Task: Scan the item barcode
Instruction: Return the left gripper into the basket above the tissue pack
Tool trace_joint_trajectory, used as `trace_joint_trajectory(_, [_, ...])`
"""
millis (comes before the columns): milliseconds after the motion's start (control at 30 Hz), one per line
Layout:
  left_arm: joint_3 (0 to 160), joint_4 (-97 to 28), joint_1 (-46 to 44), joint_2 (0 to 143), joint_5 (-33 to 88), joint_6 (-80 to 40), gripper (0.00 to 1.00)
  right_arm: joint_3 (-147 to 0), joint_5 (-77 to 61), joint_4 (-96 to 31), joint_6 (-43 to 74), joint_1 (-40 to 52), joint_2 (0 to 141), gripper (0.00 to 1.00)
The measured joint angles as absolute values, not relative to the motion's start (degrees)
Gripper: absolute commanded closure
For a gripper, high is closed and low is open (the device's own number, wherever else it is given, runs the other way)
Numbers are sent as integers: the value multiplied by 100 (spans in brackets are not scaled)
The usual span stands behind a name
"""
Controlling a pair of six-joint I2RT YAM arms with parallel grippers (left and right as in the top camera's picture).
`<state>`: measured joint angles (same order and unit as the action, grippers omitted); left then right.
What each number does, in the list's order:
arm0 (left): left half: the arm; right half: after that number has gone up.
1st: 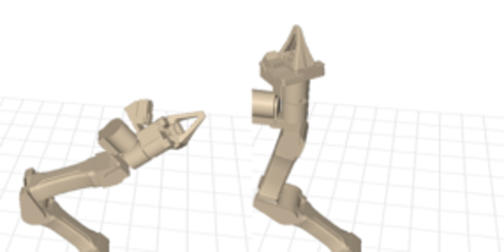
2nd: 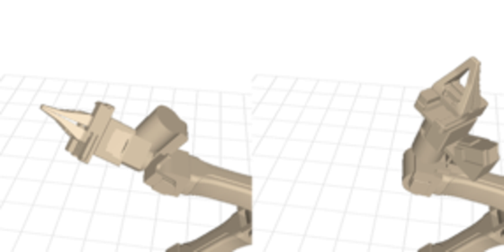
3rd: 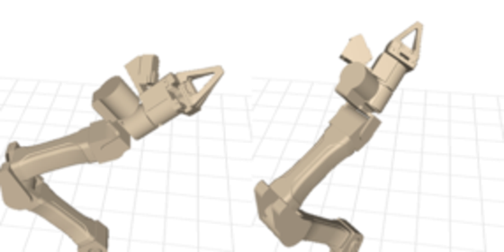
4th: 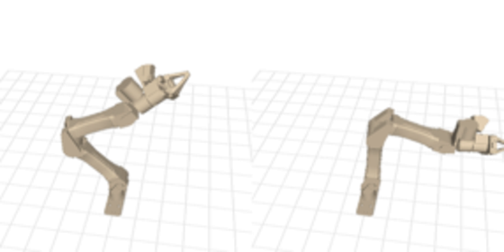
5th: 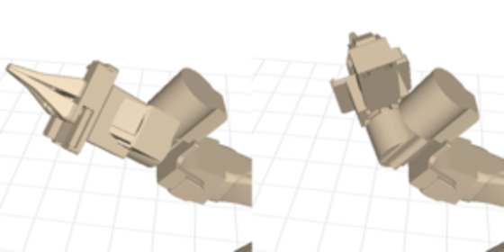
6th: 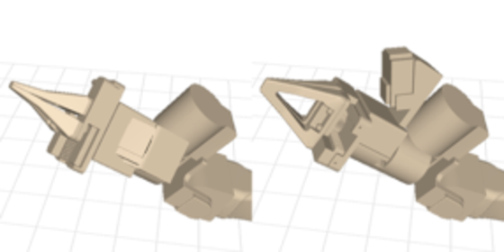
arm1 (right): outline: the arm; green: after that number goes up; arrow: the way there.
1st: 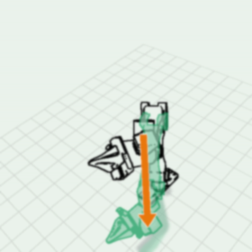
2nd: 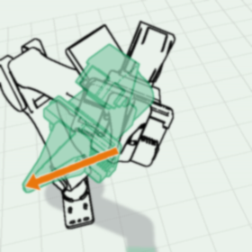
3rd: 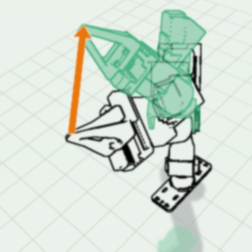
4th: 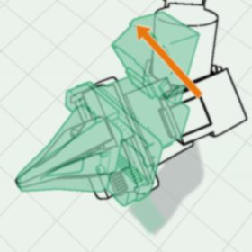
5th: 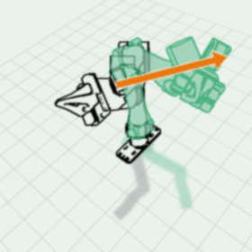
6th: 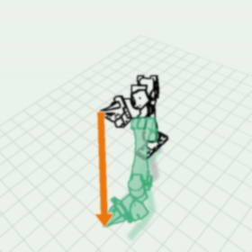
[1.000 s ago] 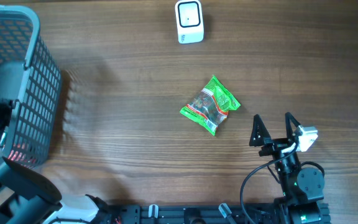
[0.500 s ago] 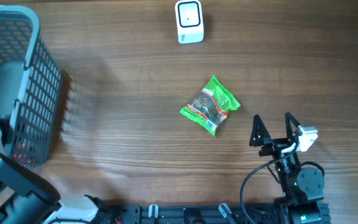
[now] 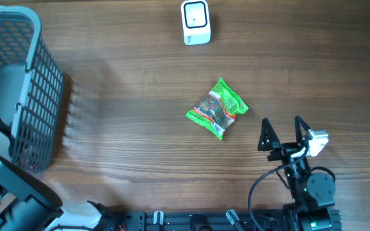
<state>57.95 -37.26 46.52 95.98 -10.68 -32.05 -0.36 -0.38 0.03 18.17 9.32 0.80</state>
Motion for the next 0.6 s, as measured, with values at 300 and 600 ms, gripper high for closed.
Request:
trace_joint_trajectory(300, [5511,-3267,4670,9555,-941,-3201,6,-36,-38,3,1817,932,80,0])
trace_joint_trajectory(600, [5496,-2873,4700,9529,-427,-3208,22,-34,-38,3,1817,932,80,0])
